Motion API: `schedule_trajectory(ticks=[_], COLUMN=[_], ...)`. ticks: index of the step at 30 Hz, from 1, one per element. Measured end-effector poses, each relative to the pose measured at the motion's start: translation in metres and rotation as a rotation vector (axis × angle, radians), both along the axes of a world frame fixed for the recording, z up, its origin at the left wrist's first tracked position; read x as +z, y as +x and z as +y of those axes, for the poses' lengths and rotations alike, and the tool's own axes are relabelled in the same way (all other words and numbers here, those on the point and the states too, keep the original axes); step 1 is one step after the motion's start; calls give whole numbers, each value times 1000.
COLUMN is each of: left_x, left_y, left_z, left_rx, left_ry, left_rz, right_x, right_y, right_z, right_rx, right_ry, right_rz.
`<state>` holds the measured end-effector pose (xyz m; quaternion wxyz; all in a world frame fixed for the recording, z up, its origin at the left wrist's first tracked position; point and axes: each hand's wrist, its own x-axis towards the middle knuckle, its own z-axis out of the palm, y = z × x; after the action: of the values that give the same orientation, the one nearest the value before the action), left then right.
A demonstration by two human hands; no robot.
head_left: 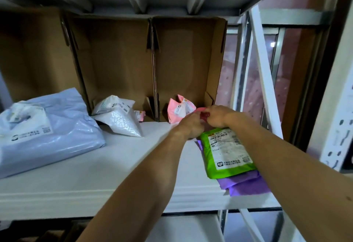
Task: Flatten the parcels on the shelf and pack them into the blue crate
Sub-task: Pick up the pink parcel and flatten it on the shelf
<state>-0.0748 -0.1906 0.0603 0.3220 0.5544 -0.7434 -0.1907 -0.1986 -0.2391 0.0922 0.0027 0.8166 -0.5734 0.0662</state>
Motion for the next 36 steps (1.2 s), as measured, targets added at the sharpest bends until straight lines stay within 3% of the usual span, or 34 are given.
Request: schedule_trajectory(ticks=[8, 14, 19, 25, 30, 32, 36], left_x=[16, 21, 40, 39, 27, 20, 12], left_y=[8, 32, 46, 85, 117, 131, 153], left_z=[0, 13, 45, 89, 122, 133, 158], left_rx=[314, 507, 468, 508, 588, 566, 512], left_ry=[-221, -261, -364, -503, -525, -517, -342], left_rz=[-136, 32, 165, 131, 131, 184, 403], right_x=[3, 16, 24, 16, 4, -7, -25], right_y=[-8, -26, -21, 4, 12, 8, 0], right_z=[21, 51, 79, 119, 143, 146, 153], right_rx=[-53, -16, 37, 182, 181, 155, 116], right_ry=[-157, -202, -250, -365, -344, -326, -192], right_rz=[-65, -76, -91, -9, 54, -76, -552])
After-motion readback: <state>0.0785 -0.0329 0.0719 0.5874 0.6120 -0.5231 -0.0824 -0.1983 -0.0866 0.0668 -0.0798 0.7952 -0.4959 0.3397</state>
